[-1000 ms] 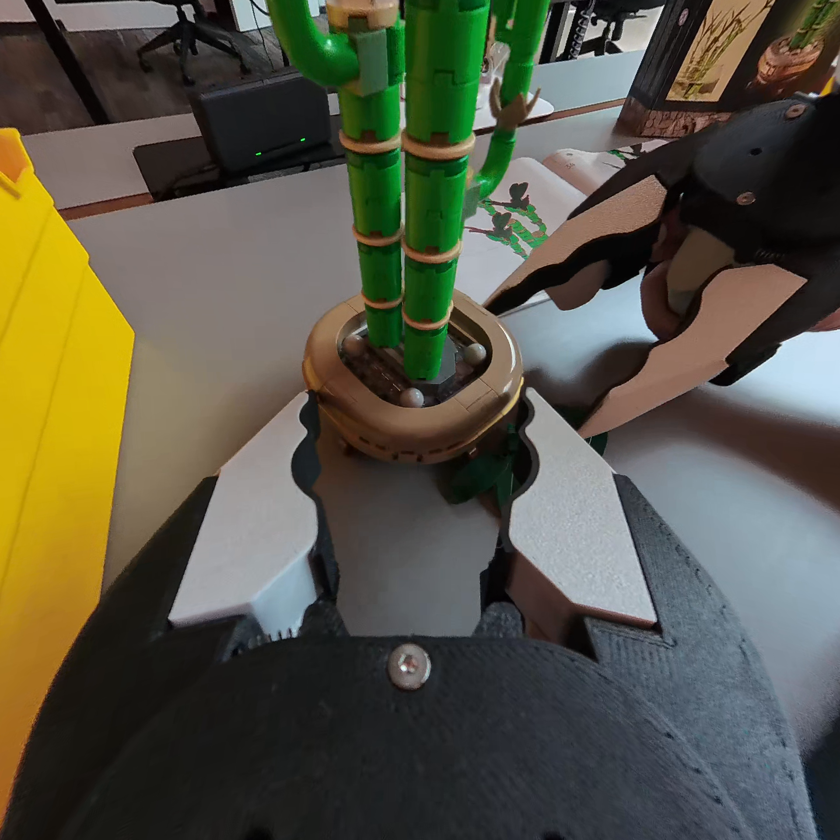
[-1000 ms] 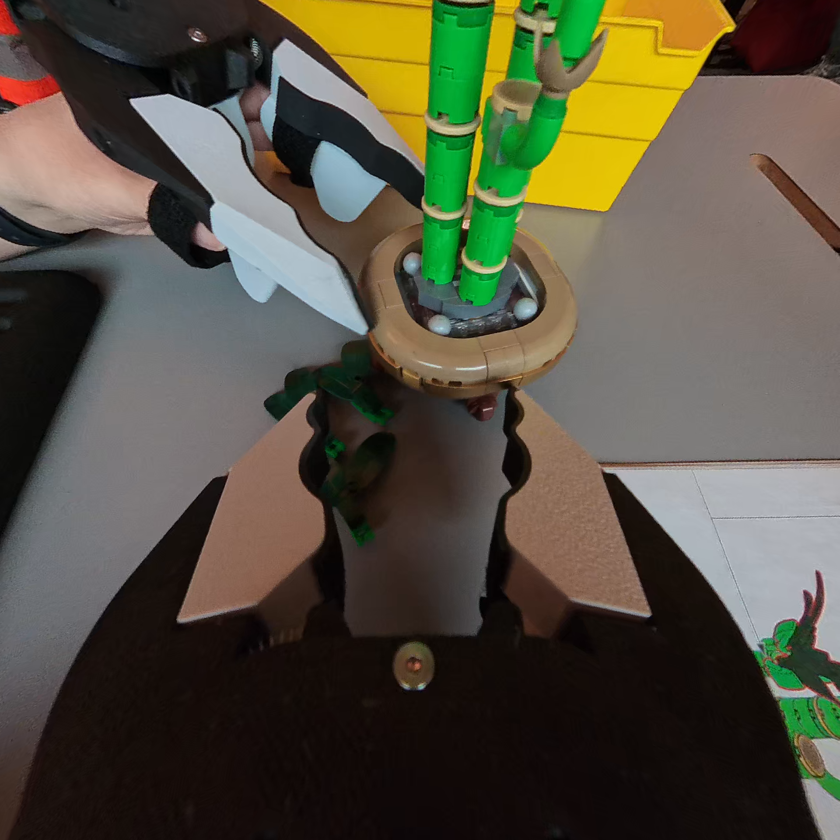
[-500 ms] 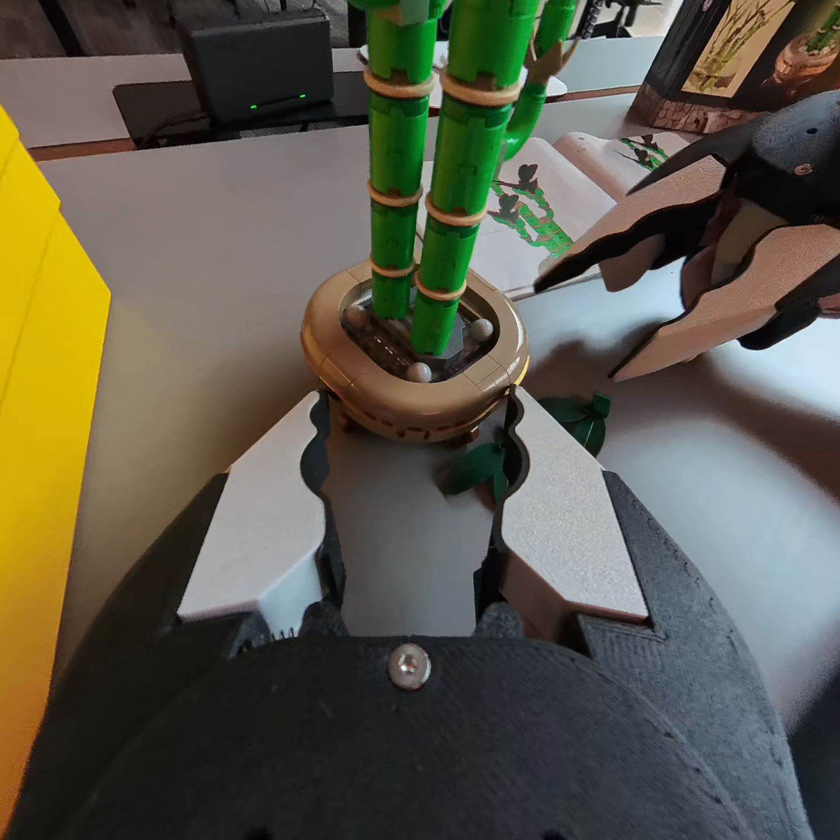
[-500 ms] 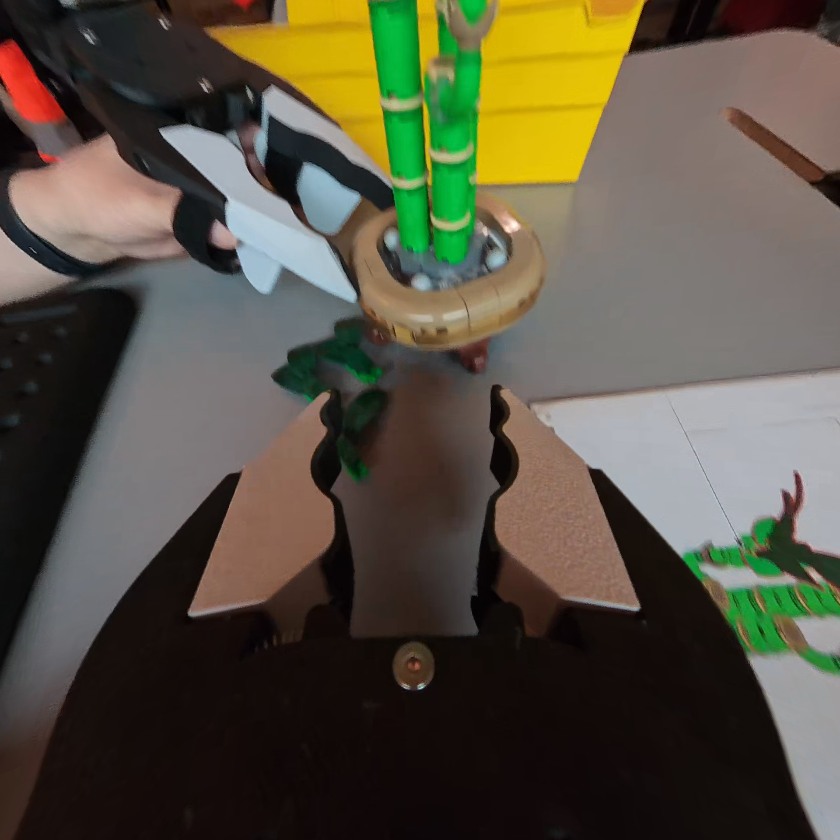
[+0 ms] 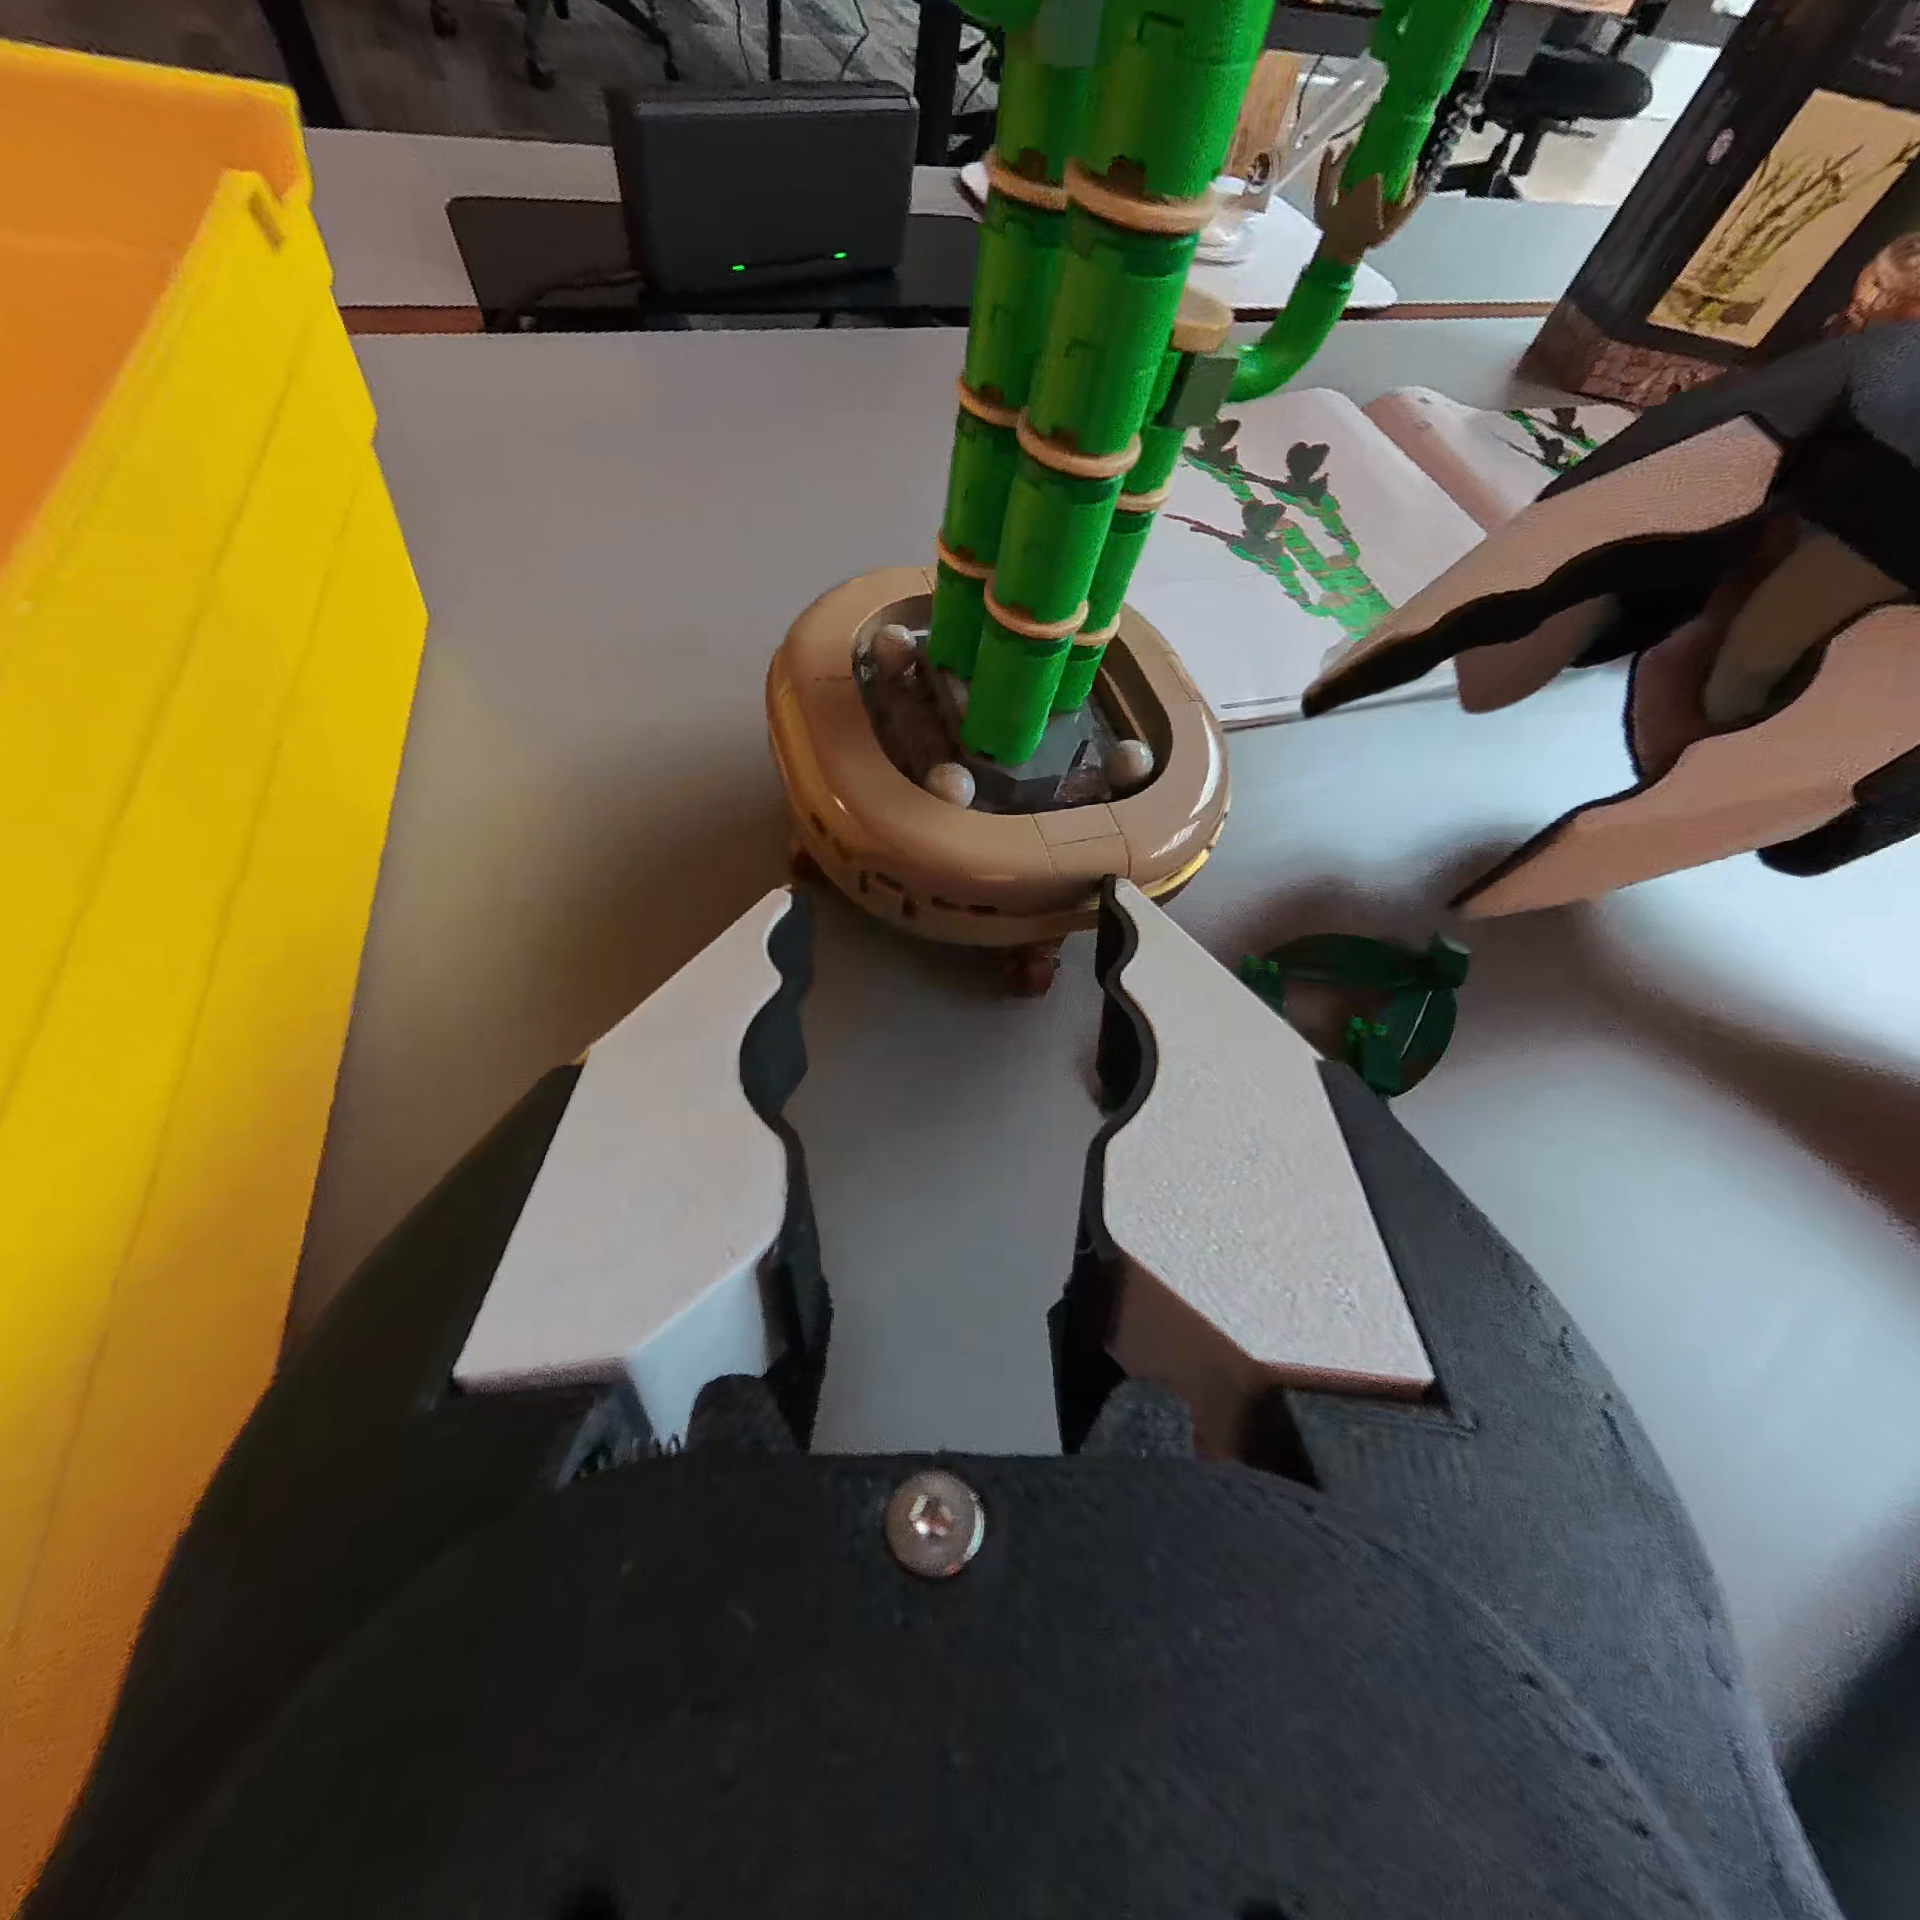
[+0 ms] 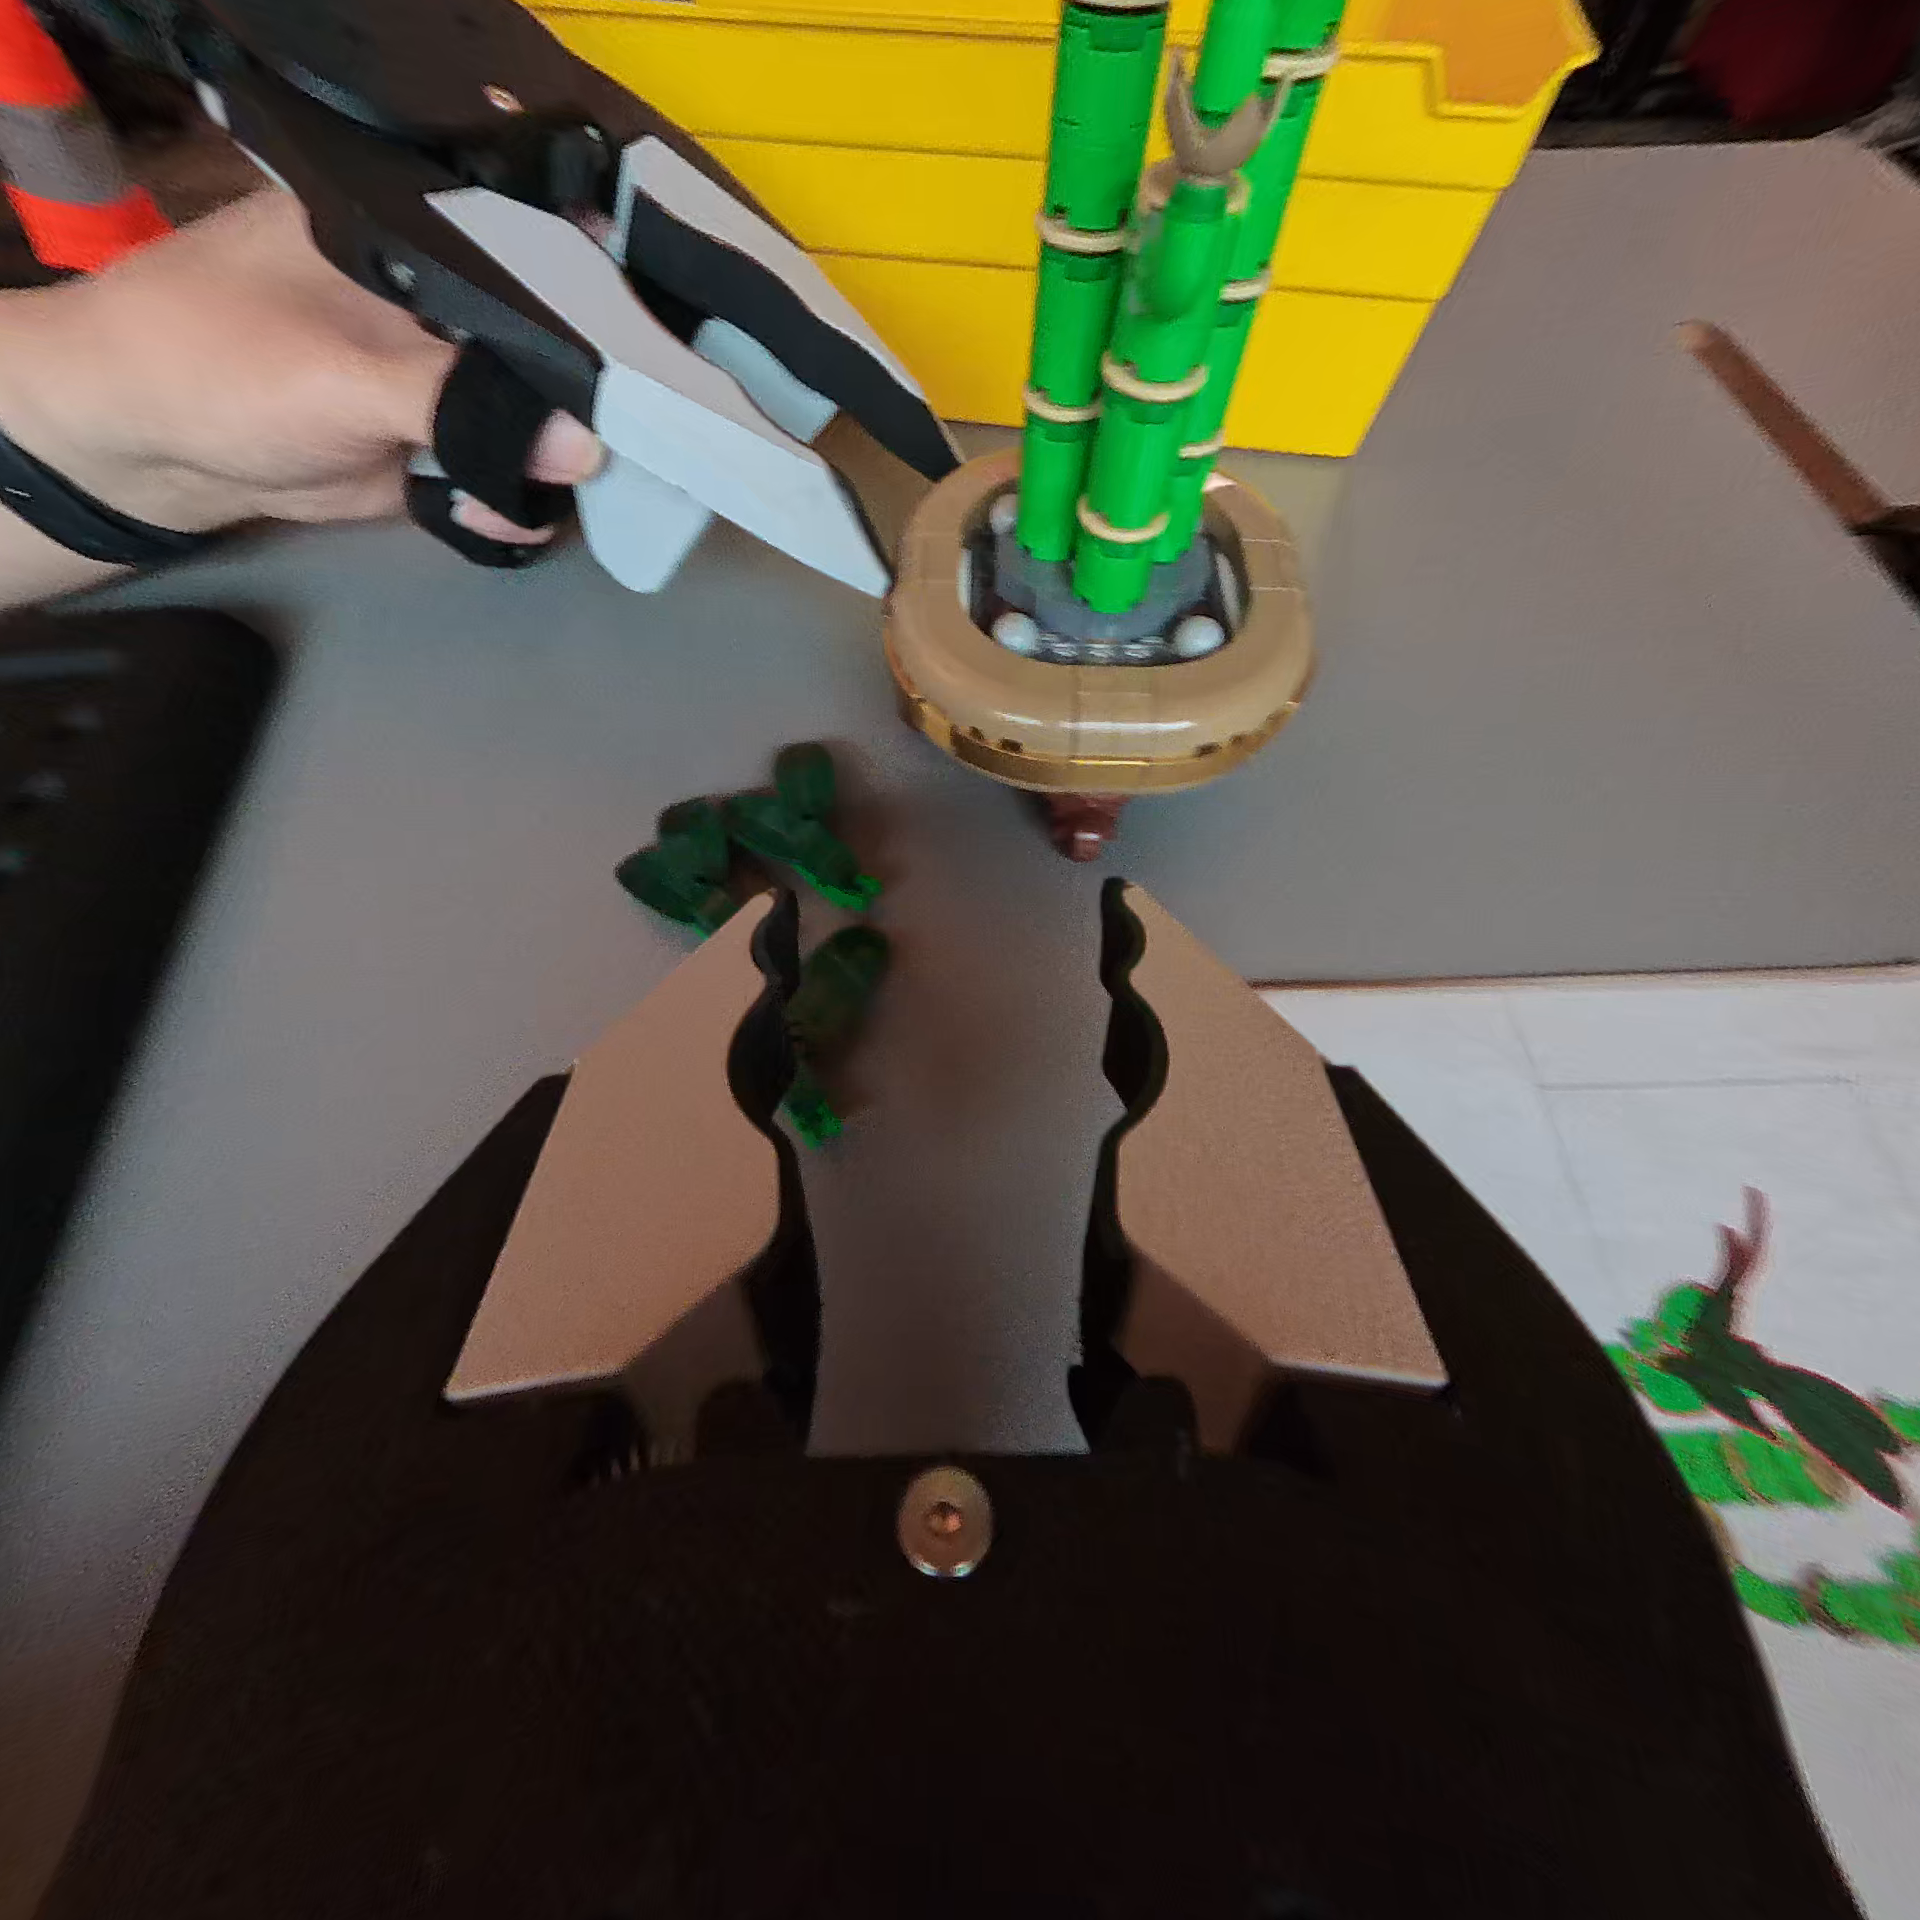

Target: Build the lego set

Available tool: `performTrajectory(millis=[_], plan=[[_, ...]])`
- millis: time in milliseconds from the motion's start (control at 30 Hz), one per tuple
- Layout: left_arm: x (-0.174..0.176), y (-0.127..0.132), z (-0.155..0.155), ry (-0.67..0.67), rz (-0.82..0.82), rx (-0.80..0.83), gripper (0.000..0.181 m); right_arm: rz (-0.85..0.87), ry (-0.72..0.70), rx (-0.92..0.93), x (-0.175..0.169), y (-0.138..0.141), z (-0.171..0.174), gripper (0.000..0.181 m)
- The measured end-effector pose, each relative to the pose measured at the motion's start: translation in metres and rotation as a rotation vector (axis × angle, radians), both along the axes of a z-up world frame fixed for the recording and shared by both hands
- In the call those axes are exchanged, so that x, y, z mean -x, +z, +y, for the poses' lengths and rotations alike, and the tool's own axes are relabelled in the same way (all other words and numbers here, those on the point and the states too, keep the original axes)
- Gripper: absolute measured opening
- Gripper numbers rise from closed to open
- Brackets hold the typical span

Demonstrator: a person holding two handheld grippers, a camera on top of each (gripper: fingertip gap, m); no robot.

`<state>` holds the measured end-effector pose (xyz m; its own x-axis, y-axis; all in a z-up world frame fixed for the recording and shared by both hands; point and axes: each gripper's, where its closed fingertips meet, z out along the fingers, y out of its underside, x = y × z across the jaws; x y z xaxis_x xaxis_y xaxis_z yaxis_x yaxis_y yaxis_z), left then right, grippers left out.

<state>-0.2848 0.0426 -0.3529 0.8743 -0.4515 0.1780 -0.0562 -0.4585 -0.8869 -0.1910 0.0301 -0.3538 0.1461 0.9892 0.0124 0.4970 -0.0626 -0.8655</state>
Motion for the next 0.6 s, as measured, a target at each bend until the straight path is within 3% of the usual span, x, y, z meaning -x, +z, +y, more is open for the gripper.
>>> performTrajectory(millis=[200, 300, 433, 600], plan=[[-0.015, 0.011, 0.01, -0.002, -0.031, -0.028, 0.083, 0.129, -0.023, 0.012, 0.021, 0.009, 0.026, 0.078], [-0.017, 0.005, 0.018, -0.012, 0.046, -0.009, 0.083, 0.086, 0.01, 0.051, 0.035, -0.001, 0.027, 0.08], [-0.019, 0.005, 0.025, -0.068, 0.051, 0.006, 0.079, 0.012, -0.015, -0.044, 0.03, -0.005, 0.027, 0.078], [-0.029, 0.006, 0.031, -0.182, 0.011, 0.001, 0.073, 0.022, 0.03, 0.029, 0.017, -0.003, -0.011, 0.063]])
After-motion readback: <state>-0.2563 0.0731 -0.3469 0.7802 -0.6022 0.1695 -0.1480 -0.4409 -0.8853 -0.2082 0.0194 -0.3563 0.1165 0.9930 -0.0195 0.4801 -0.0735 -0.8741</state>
